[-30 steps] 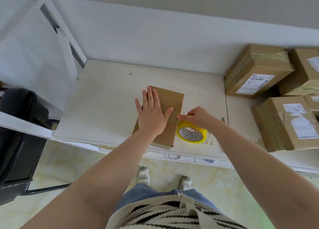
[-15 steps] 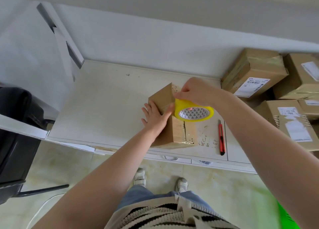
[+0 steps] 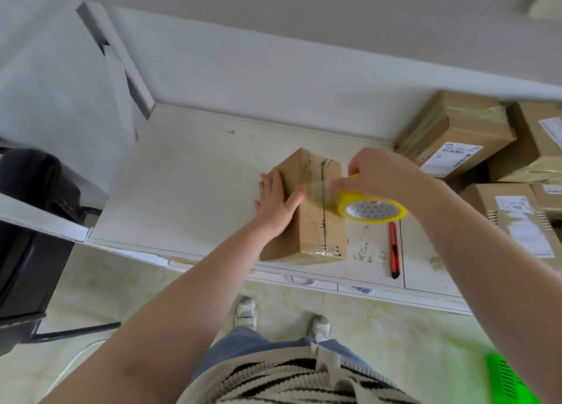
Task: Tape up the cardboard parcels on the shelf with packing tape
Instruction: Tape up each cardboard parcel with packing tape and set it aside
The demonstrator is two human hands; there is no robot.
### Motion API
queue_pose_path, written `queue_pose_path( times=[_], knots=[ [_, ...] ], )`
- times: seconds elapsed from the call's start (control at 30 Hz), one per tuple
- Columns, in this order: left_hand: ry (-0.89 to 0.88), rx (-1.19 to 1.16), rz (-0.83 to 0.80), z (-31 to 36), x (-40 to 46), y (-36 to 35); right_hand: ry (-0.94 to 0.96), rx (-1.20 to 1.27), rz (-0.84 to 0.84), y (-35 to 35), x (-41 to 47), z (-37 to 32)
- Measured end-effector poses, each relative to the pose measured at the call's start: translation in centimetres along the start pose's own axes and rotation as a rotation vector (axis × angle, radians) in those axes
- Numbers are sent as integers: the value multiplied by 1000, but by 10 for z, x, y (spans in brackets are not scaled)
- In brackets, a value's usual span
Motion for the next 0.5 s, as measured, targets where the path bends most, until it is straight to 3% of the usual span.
queue_pose_path(
  times=[0.1, 0.23, 0.3, 0.5],
  knots=[
    [-19, 15, -13, -3, -4, 11, -76, -45, 8, -11, -2, 4],
    [27, -283, 2, 2, -8, 8, -53, -143, 53, -9, 5, -17],
    [73, -306, 21, 1, -9, 5, -58, -170, 66, -7, 5, -22],
    [150, -380, 71, -23, -8, 25, 77, 120, -7, -3, 11, -25]
  ],
)
Point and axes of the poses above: each hand's wrist, its own x-axis towards the middle knuckle, its own y-axis out of the back of the hand, z = x × y, the point moved 10 cm from there along x, towards the middle knuckle, and after that the axes turned 1 degree about -x, right-handed, at the moved point
